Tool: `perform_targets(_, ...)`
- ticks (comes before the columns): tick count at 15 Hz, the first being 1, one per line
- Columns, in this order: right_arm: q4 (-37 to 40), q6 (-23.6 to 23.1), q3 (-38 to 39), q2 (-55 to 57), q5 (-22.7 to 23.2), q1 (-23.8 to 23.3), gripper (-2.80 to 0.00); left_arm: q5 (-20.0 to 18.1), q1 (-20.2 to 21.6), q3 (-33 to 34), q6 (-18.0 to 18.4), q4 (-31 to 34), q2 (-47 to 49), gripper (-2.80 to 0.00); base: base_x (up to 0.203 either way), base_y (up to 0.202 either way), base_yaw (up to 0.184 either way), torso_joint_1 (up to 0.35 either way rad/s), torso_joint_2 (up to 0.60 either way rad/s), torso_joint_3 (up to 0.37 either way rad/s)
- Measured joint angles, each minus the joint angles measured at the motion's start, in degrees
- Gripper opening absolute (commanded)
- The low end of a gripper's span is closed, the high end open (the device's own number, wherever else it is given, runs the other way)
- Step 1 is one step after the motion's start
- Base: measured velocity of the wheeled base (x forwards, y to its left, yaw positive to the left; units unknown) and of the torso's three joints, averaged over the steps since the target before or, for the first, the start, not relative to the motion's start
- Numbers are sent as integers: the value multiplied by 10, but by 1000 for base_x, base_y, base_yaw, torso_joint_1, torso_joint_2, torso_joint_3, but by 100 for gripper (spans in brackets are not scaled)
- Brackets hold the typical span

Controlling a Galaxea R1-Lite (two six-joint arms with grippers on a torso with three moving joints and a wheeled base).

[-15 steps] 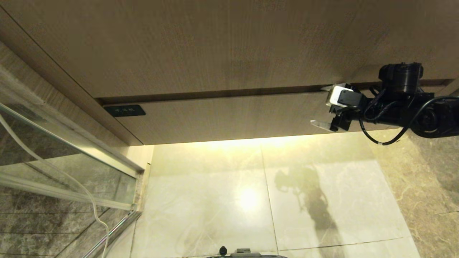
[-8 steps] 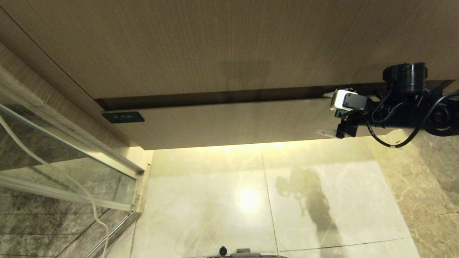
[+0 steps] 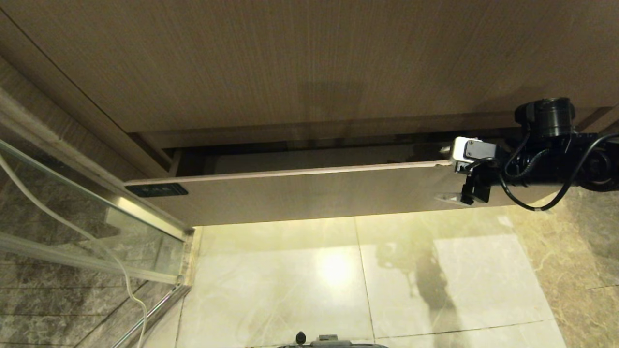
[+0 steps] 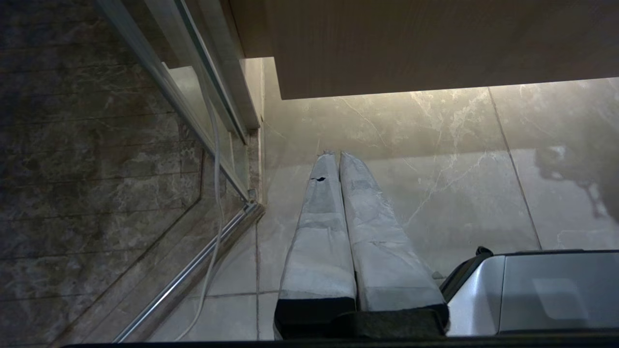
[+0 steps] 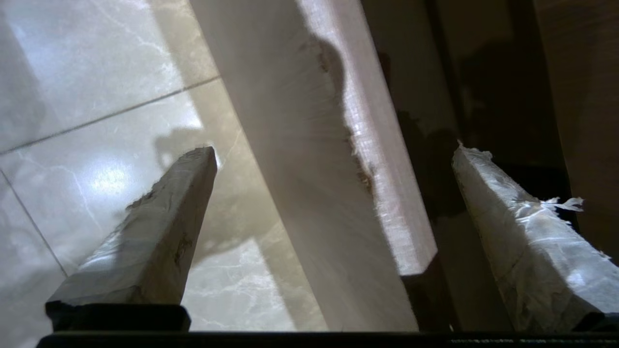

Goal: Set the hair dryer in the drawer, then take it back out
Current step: Pull open the drawer

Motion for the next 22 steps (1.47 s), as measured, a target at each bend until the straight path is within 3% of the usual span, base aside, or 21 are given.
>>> perform_targets(15,53,41,169,-189,8,1,0,0,0,0,0,0,0,-280,0,0,0,0,0,0)
perform_targets(20,149,175,208,-298,10,-9,0,0,0,0,0,0,0,-280,0,0,0,0,0,0)
perform_targets(21,154,198,218,-321,9,-18,-280,0,0,0,0,0,0,-280,0,0,0,0,0,0)
perform_targets(22,155,205,229,-343,8,-26,-280,0,0,0,0,0,0,-280,0,0,0,0,0,0)
